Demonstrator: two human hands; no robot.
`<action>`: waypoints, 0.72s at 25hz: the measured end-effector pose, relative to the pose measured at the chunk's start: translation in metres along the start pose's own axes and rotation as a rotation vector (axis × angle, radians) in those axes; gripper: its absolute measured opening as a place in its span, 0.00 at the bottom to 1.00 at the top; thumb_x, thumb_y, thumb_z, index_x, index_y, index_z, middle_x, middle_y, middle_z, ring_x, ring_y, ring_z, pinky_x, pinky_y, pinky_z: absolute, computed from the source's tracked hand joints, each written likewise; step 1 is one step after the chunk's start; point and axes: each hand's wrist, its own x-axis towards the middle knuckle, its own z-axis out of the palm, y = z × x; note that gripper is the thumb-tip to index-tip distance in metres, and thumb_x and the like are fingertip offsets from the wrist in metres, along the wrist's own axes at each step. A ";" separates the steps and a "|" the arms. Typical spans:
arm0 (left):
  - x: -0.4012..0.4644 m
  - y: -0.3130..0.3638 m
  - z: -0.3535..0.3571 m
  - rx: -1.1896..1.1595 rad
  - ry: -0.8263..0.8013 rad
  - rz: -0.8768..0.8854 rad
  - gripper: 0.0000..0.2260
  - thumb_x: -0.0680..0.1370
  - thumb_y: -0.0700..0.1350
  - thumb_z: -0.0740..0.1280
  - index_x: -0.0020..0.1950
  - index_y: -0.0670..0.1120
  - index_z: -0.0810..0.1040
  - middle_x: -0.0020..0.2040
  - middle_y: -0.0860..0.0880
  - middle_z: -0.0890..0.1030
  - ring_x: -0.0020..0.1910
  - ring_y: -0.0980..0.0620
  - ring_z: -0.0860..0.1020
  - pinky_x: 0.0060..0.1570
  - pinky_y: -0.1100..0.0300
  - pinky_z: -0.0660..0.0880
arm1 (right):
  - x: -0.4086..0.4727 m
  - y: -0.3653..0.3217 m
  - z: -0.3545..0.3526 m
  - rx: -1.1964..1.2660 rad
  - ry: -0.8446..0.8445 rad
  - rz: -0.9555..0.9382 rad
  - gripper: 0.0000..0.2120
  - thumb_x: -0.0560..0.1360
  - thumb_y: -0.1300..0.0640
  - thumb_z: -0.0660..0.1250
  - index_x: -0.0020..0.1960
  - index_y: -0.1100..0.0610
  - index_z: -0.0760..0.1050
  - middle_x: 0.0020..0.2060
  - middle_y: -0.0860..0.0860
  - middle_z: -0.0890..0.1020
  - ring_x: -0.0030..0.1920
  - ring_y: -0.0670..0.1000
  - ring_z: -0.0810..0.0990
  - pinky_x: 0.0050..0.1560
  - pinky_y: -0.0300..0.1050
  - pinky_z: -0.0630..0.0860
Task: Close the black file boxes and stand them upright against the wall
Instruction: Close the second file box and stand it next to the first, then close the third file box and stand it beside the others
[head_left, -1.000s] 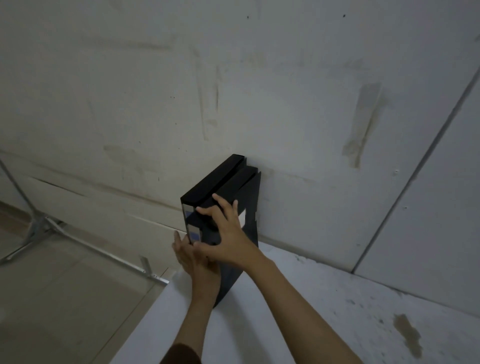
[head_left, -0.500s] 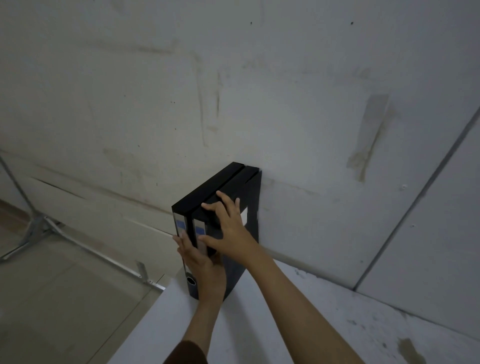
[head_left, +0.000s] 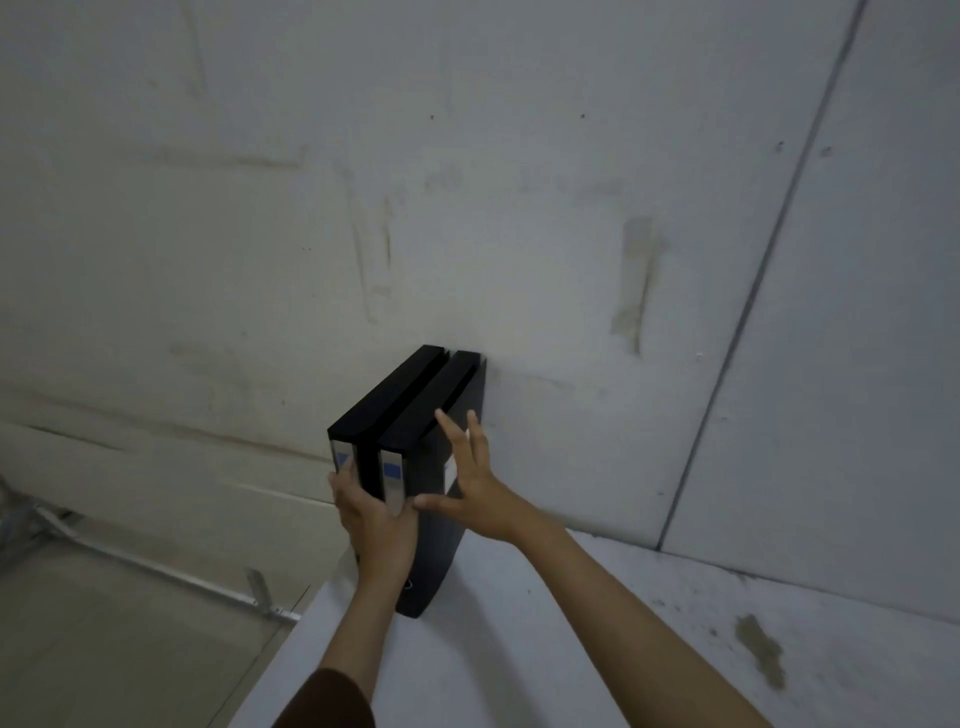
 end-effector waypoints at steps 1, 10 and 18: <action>-0.005 0.009 -0.001 -0.008 0.013 0.014 0.39 0.69 0.33 0.71 0.73 0.47 0.53 0.75 0.39 0.55 0.74 0.40 0.57 0.70 0.39 0.62 | -0.011 -0.001 -0.008 -0.022 -0.015 0.014 0.44 0.72 0.51 0.68 0.72 0.38 0.39 0.72 0.51 0.27 0.75 0.53 0.43 0.72 0.53 0.55; -0.116 0.099 0.043 -0.235 -0.014 0.186 0.22 0.71 0.29 0.60 0.63 0.42 0.65 0.66 0.40 0.66 0.66 0.43 0.64 0.64 0.48 0.66 | -0.141 0.016 -0.096 -0.142 0.122 0.100 0.20 0.77 0.52 0.61 0.68 0.51 0.63 0.75 0.53 0.52 0.73 0.52 0.58 0.68 0.43 0.57; -0.292 0.134 0.143 -0.249 -0.720 0.191 0.14 0.74 0.29 0.56 0.47 0.45 0.73 0.46 0.50 0.77 0.52 0.50 0.75 0.51 0.65 0.71 | -0.354 0.077 -0.186 -0.191 0.327 0.340 0.10 0.78 0.53 0.59 0.57 0.51 0.75 0.61 0.52 0.75 0.60 0.52 0.75 0.62 0.49 0.73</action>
